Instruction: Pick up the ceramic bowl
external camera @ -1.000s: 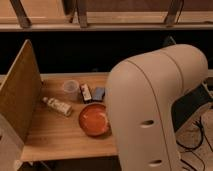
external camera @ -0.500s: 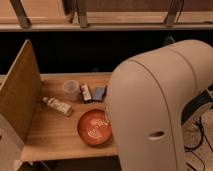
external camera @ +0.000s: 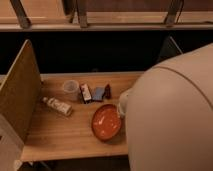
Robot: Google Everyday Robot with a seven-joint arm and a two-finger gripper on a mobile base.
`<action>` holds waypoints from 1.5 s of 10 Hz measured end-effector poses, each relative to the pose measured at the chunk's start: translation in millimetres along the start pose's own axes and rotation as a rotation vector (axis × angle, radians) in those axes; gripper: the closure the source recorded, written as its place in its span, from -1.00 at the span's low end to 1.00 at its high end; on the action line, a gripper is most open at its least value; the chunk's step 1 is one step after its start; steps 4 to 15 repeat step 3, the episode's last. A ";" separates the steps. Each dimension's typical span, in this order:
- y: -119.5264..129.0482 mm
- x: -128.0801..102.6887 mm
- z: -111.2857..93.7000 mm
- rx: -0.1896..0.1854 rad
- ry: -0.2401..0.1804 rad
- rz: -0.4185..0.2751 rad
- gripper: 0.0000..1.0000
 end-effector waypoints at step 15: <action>-24.3 -1.3 -36.0 0.018 -0.072 0.074 1.00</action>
